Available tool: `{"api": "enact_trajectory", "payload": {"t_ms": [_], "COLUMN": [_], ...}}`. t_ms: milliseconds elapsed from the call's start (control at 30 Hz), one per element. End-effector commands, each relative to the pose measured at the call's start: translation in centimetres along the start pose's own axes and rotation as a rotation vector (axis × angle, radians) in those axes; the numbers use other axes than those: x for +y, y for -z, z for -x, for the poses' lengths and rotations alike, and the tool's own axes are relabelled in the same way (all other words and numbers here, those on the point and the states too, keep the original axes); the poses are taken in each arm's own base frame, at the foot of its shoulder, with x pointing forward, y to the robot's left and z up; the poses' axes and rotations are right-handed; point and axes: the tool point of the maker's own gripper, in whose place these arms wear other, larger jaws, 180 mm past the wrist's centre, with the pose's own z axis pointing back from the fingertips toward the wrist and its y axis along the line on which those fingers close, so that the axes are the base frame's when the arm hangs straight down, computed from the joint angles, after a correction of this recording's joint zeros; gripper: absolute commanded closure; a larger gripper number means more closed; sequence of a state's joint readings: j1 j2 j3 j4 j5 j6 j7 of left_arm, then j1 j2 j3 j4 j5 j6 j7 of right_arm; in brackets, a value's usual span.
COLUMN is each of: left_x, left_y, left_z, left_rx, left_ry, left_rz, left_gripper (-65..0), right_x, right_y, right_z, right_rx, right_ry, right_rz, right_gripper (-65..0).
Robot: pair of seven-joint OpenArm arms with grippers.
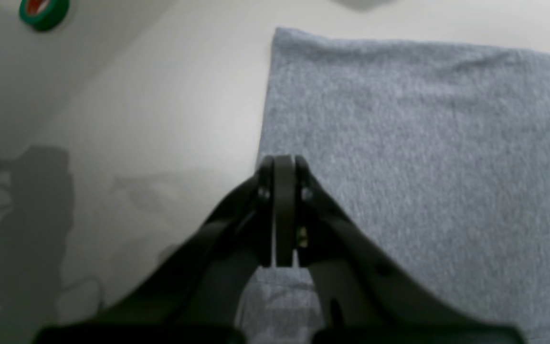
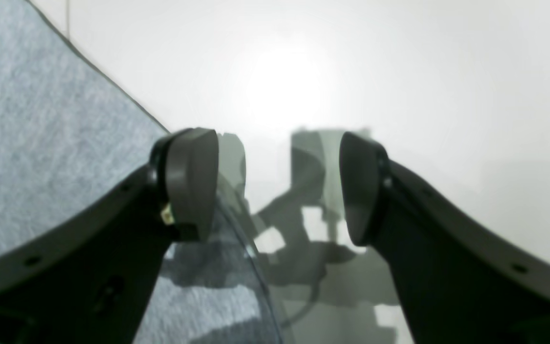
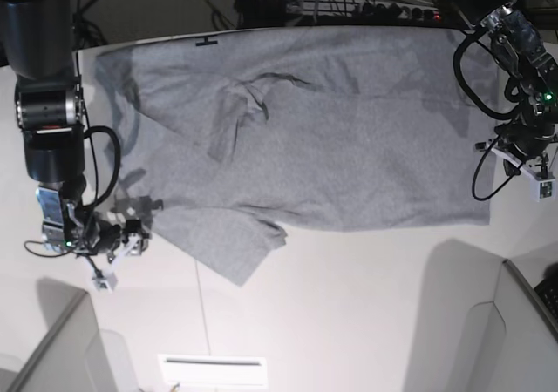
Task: Fold the T-shirt properly
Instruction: 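Move both grippers down to the hem corners of the shirt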
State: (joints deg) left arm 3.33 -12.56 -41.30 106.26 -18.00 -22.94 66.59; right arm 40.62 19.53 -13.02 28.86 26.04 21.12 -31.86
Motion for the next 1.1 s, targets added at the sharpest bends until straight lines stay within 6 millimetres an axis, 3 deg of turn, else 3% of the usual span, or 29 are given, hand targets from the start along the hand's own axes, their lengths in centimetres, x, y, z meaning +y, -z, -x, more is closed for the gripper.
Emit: {"api": "enact_trajectory", "payload": {"t_ms": [0,300,433,700,933,1067], "left_x": [0.6,0.8,0.7,0.7,0.8,0.7], "left_y": [-0.2,1.3,1.3,1.4,1.4,1.5], "left_z": [-1.0,1.1,0.9,0.7,0.8,0.8], "left_rx": [-0.034,0.037,0.034,0.029,0.033,0.034], "left_ry": [0.008,-0.028,-0.029,-0.032,-0.032,-0.03], "left_rz": [-0.012,0.005,0.006,0.007,0.007,0.009], "left_gripper": [0.0,0.0,0.0,0.0,0.0,0.0], "right_x": [0.0,1.6,2.0,4.8,5.3,5.3], "right_y": [-0.9,-0.8,-0.6,0.7,1.4,1.6], "right_z": [-2.6,-1.7,-1.4,0.0,2.3,3.2], "right_rx": [-0.068,-0.034,-0.027,0.001,0.04,0.056], "right_ry": [-0.013,-0.07,-0.073,-0.081,-0.074,-0.074], "right_rz": [-0.011,-0.1,-0.11,-0.158,-0.165,-0.166], "right_gripper": [-36.5,-36.5,-36.5,-36.5,-35.7,-22.7]}}
